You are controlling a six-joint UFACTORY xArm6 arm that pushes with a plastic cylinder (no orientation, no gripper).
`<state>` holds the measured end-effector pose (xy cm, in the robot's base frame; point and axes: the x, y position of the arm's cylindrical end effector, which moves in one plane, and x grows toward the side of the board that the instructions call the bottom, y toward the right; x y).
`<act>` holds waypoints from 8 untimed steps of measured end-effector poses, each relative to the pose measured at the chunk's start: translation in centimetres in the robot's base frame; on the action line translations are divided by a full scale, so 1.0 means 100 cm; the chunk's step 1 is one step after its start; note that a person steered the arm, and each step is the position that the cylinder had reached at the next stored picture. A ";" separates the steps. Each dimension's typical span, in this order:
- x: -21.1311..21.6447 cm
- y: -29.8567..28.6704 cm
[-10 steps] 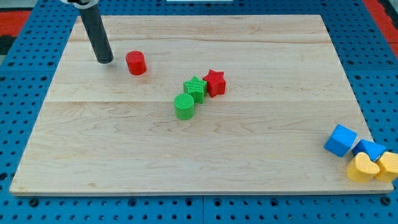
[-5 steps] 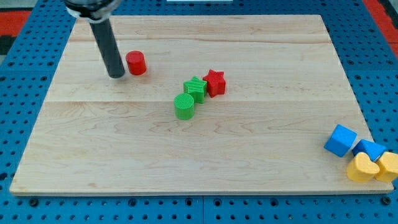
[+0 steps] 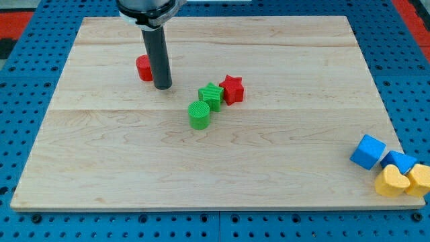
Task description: Slide the red circle to the top center of the board
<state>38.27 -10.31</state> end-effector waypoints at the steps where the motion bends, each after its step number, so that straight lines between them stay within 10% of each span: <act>1: -0.024 -0.027; 4: -0.052 -0.127; 8: -0.088 -0.006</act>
<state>29.48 -10.91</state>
